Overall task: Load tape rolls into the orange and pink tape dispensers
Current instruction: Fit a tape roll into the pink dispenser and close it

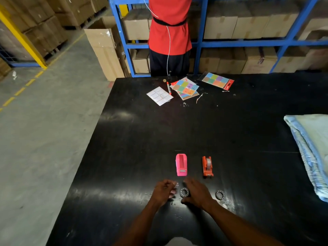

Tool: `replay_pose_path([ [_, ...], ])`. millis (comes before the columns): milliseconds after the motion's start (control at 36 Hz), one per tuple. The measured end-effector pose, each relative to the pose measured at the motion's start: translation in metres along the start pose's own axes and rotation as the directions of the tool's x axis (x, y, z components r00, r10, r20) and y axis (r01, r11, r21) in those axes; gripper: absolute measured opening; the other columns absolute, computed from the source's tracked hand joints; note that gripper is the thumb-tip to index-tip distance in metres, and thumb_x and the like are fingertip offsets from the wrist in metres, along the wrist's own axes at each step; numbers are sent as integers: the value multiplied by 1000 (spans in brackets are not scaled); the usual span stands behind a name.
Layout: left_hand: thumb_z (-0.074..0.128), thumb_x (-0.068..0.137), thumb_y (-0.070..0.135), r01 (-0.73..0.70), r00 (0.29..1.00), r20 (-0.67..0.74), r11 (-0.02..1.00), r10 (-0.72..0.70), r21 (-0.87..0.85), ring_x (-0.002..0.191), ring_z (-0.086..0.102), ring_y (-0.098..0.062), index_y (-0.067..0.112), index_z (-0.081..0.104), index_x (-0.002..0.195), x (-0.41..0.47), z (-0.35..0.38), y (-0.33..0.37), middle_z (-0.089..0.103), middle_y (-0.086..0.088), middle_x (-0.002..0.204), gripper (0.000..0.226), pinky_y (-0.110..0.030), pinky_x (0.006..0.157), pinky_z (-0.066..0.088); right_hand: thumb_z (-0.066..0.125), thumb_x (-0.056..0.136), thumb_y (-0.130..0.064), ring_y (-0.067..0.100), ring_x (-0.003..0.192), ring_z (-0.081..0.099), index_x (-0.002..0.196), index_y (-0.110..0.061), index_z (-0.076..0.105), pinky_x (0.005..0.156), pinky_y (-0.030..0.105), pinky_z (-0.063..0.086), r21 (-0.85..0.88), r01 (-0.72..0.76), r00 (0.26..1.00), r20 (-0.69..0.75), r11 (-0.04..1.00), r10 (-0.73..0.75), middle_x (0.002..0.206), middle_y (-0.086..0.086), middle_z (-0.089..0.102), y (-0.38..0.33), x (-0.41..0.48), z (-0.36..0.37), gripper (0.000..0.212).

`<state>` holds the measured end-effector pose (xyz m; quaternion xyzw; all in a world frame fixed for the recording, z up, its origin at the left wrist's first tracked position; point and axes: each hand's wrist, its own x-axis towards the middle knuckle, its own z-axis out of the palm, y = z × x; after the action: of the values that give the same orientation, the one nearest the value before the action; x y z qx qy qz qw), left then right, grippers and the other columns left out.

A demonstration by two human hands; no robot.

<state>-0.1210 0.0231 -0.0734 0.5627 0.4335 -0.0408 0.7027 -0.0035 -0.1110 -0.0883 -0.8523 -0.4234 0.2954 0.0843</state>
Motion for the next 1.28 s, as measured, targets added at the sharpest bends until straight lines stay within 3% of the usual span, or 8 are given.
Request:
replay_pose_path([
  [139,60,94,15,-4,1000,-13,1000,4,-24,58,55,-20,13,67,82,1,0,3,63,-11,71,15,-28,59,49,63,90,-34,24,130,48,141,-22,42,103,37,43,51,30,999,-21,998,-29,149,5,42,2,1,17,57],
  [306,60,94,17,12,998,-56,999,-14,-36,71,65,-31,0,67,99,3,-8,1,68,-19,78,19,-48,77,55,73,77,-22,5,91,61,94,-36,60,79,24,49,519,24,987,-149,855,63,102,-8,64,-8,4,-1,26],
  [417,59,95,17,-5,999,-43,999,4,-41,70,66,-29,-2,67,100,0,-4,2,71,-13,73,21,-56,84,54,76,79,-19,6,95,70,107,-34,61,86,32,60,652,60,991,-132,756,36,107,-8,71,-14,4,-19,35],
  [556,60,94,20,-17,999,-53,996,13,-82,78,67,-35,3,68,96,-6,4,13,73,-15,79,19,-59,87,53,78,82,-15,5,98,70,111,-34,62,85,27,59,717,54,996,-89,695,15,114,-8,70,-14,1,-38,38],
  [639,61,94,21,-39,997,-66,991,31,-126,77,67,-32,1,66,98,-8,7,18,72,-17,82,21,-52,85,55,80,77,-17,9,99,72,109,-36,63,89,37,60,712,49,997,-78,700,10,115,-6,70,-9,0,-37,41],
  [750,56,97,15,-85,993,-98,984,70,-154,70,72,-16,2,69,98,-15,10,26,75,-8,76,18,-29,69,60,84,76,-23,6,93,72,110,-34,64,85,30,60,717,76,995,-98,693,-8,106,-9,73,-16,-6,-38,41],
  [1028,54,98,13,-123,986,-129,981,104,-150,71,74,-12,3,70,99,-26,7,29,77,-3,77,19,-19,61,57,80,79,-34,5,95,70,121,-32,63,86,28,60,709,157,985,-167,688,-53,114,-11,70,-28,-11,-43,45],
  [1278,59,95,14,-136,986,-116,977,118,-165,81,75,-20,-1,67,106,-29,9,32,77,-17,95,20,-19,63,57,78,82,-19,5,100,68,119,-39,60,85,25,59,695,189,972,-235,694,-29,120,-15,66,-26,-14,-40,46],
])
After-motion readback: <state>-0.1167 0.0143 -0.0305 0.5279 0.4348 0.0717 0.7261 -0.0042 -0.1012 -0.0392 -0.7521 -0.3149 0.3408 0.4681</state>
